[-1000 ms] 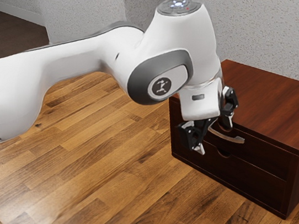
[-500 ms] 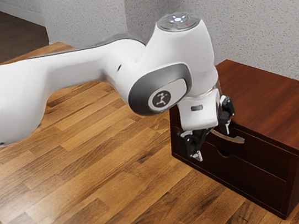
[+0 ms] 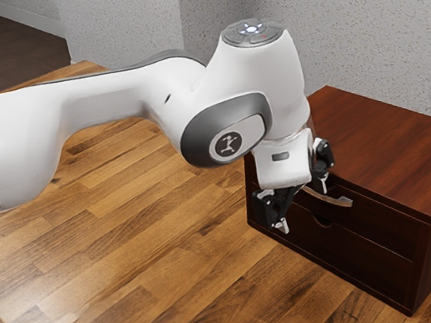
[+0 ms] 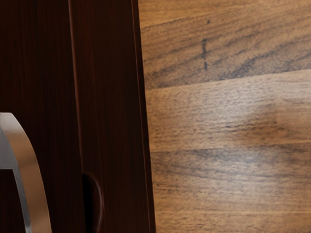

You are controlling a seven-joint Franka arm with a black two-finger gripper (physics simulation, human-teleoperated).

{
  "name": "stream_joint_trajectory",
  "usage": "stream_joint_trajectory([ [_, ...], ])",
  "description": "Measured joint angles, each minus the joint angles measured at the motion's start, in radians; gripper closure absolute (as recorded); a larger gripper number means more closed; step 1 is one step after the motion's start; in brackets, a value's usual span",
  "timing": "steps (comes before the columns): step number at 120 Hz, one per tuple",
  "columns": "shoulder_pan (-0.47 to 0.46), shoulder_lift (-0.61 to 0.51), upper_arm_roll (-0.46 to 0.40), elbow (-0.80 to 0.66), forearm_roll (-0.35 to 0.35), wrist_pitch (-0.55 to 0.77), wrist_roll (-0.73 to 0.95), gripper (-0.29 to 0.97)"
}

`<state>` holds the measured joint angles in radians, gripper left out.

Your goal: Pull the drawer handle with one arm to open the drawer

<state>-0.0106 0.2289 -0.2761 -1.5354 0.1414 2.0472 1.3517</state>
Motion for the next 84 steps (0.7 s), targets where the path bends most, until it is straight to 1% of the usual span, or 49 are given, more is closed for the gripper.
stream_joint_trajectory([
  [19, 0.0, -0.004, 0.001, -0.008, -0.001, -0.003, -0.008, 0.0],
  [26, 0.0, -0.004, 0.001, -0.009, -0.002, -0.004, -0.011, 0.03],
  [34, -0.001, -0.009, 0.002, -0.012, -0.002, -0.004, -0.015, 0.11],
  [47, -0.004, -0.021, 0.002, -0.019, -0.003, -0.005, -0.02, 0.29],
  [58, -0.003, -0.031, 0.001, -0.028, -0.003, -0.005, -0.024, 0.4],
  [73, -0.004, -0.071, 0.001, -0.07, -0.003, -0.002, -0.031, 0.52],
  [84, -0.006, -0.101, 0.001, -0.102, -0.003, -0.001, -0.04, 0.58],
])
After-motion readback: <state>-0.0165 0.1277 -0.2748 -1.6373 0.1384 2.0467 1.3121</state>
